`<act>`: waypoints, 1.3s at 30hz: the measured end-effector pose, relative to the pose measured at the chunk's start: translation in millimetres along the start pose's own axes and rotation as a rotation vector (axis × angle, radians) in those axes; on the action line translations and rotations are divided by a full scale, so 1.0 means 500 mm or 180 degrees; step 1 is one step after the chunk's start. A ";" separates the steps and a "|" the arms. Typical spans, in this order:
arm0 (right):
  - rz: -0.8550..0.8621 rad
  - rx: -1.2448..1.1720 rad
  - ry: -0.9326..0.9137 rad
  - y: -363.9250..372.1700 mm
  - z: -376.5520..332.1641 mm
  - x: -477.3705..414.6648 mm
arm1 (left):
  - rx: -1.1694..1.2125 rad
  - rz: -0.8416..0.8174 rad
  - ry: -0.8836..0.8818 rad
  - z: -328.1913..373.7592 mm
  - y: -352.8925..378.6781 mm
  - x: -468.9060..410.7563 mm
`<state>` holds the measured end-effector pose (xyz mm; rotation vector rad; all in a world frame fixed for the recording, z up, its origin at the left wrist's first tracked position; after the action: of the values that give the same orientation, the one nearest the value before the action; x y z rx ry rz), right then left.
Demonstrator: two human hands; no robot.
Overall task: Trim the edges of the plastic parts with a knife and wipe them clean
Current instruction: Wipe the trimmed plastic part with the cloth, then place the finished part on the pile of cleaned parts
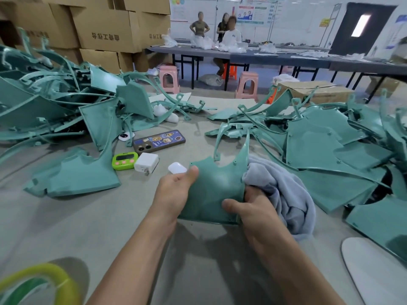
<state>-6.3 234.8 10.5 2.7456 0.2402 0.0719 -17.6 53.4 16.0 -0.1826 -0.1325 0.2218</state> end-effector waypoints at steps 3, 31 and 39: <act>0.0307 -0.0218 0.0039 -0.007 0.001 0.004 | -0.0175 0.0212 0.0001 0.002 -0.004 0.008; 0.0801 -0.1181 0.0408 -0.114 -0.111 0.236 | -0.0872 -0.1012 0.0983 0.133 0.164 0.226; 0.1181 -0.0894 0.0105 -0.226 -0.139 0.368 | -0.0504 -0.0922 0.0773 0.121 0.260 0.307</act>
<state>151.1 396.0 35.5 2.4749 -0.2553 0.2314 94.9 223.2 66.9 -0.3427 0.0658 -0.1008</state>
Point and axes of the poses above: each hand's wrist, its own x-axis away from the middle knuckle, its own y-axis out of the palm, z = x × y, the point moved 9 cm from there along -x, towards the middle knuckle, and after that the axes turned 13 degrees about -x, right-handed, at the moved point
